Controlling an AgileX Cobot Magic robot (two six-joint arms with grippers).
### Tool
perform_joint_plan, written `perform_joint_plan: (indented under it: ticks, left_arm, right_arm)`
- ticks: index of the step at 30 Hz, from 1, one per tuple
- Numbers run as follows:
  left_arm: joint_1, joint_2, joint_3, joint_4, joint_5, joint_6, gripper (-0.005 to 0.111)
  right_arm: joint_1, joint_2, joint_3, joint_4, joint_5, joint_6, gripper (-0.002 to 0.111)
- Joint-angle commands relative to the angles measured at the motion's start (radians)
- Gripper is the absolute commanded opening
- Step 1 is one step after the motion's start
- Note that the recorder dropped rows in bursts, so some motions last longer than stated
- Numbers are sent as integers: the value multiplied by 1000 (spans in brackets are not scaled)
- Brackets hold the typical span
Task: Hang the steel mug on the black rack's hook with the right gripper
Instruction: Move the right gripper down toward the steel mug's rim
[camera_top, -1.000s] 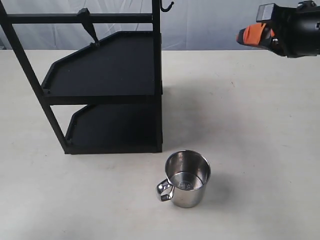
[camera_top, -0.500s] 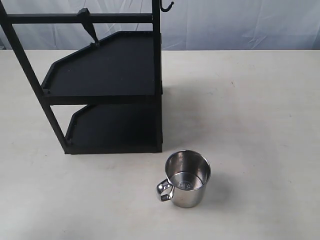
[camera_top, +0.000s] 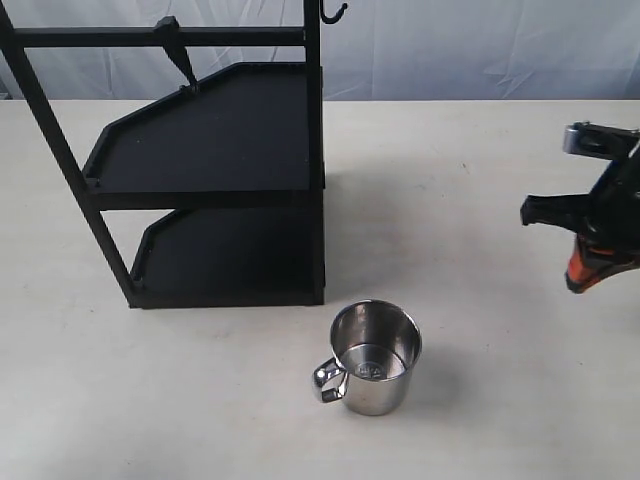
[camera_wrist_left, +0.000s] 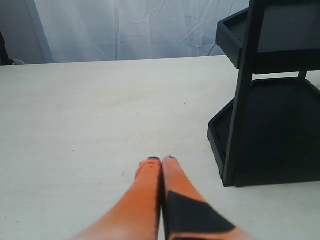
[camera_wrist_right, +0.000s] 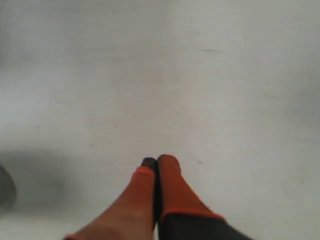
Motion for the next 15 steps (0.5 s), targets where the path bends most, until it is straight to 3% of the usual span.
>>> perform_joint_plan:
  ticks: [1, 5, 7, 15]
  left_arm:
    - [-2, 4, -2, 0, -13, -4, 0]
    - [-2, 4, -2, 0, -13, -4, 0]
    - [-2, 4, -2, 0, -13, -4, 0]
    - [-2, 4, -2, 0, -13, -4, 0]
  right_arm:
    - [102, -1, -2, 86, 6, -103, 11]
    - [209, -1, -2, 127, 0, -142, 49]
    - [254, -1, -2, 148, -21, -155, 61]
    - [396, -1, -2, 231, -223, -160, 62]
